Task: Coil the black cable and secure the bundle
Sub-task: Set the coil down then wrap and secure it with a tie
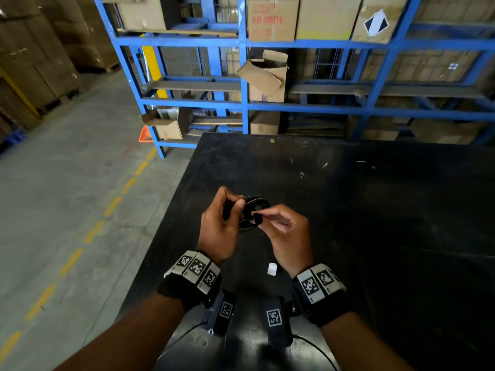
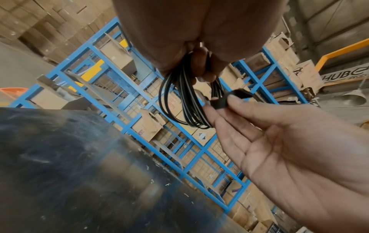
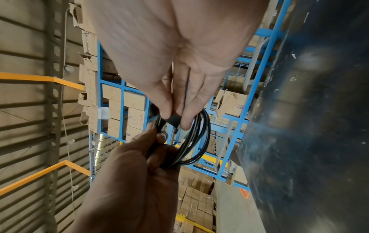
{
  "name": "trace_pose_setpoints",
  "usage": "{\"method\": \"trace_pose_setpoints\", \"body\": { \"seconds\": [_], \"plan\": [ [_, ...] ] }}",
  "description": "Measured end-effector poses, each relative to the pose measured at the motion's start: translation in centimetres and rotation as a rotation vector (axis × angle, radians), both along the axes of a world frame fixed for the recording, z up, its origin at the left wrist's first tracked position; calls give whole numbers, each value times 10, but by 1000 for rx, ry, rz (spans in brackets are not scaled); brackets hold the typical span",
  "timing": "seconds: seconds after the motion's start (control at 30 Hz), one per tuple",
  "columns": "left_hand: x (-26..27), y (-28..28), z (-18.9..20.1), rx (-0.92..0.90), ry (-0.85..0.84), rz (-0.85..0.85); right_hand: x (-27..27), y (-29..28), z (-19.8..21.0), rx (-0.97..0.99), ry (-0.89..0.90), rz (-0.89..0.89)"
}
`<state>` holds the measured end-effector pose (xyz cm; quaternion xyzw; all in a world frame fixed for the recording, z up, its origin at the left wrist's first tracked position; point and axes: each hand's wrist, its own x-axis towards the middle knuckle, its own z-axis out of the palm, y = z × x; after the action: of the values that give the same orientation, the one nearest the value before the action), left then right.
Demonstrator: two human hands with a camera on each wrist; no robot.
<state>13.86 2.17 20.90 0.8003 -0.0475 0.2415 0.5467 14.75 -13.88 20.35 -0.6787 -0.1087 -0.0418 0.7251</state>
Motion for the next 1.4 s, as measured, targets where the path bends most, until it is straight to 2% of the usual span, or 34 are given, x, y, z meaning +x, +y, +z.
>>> {"method": "trace_pose_setpoints", "body": {
  "seconds": [0.4,0.53,0.67,0.77,0.9,1.1,1.27,1.4],
  "plan": [
    [-19,-9,23,-132,-49,-50,-20,18,32,78,-193,-147],
    [-23,-15,29,-155,-47,-79,-20,24,36,184,-129,-225],
    [-24,-18,30,-166,-50,-85,-20,24,41,324,-66,-227],
    [-24,-22,29,-168,-52,-77,-23,19,43,325,-66,-216],
    [-25,-26,28,-282,56,-91,-27,16,43,304,-94,-229],
    [-26,-24,30,-177,81,-140,-31,10,38,179,-116,-245],
    [-30,-19,33,-37,57,-142,-35,2,46,-168,-262,-245],
    [-32,-18,39,34,27,-163,-33,-9,51,-356,-348,-209]
  ]
}}
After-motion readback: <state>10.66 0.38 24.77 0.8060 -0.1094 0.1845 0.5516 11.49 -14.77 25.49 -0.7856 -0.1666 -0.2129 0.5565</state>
